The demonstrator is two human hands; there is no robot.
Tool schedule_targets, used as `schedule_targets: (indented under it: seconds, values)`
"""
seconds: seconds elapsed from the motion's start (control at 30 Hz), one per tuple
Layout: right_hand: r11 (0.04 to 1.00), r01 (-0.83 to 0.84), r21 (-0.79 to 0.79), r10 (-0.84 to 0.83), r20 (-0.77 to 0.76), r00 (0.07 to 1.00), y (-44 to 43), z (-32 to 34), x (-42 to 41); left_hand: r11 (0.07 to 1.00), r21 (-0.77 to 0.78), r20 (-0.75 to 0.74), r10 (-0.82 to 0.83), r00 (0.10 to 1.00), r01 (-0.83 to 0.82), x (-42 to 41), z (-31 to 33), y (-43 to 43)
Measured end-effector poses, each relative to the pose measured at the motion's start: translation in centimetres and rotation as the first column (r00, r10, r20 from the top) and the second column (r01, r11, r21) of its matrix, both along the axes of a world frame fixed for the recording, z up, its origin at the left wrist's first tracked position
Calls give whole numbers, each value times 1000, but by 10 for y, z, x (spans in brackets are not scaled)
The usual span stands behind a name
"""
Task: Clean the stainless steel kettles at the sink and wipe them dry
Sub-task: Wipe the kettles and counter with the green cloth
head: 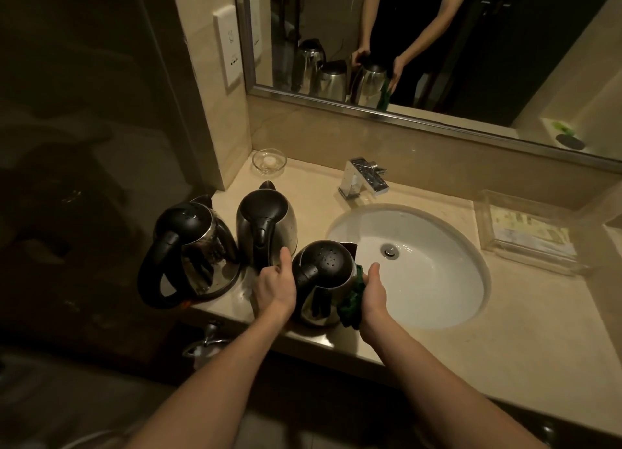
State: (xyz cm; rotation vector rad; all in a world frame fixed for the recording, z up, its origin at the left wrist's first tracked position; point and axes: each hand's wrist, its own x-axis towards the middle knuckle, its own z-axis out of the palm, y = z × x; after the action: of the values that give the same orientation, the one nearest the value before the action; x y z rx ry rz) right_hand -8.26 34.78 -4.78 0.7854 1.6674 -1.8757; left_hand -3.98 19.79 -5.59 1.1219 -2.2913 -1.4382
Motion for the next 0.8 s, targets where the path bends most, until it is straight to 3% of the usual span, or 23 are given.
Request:
schedule_targets:
  seconds: [0.17, 0.5, 0.8]
  values:
    - [997, -14, -77, 16, 28, 999, 4, 2, 0, 998, -43, 44, -33, 998, 35, 0, -2, -1]
    - [991, -56, 123, 72, -131, 989, -6, 7, -3, 991, -76, 49, -104, 993, 108, -3, 0, -5]
    - [997, -73, 9, 73, -3, 997, 9, -7, -12, 986, -60, 50, -152, 987, 155, -7, 0, -13]
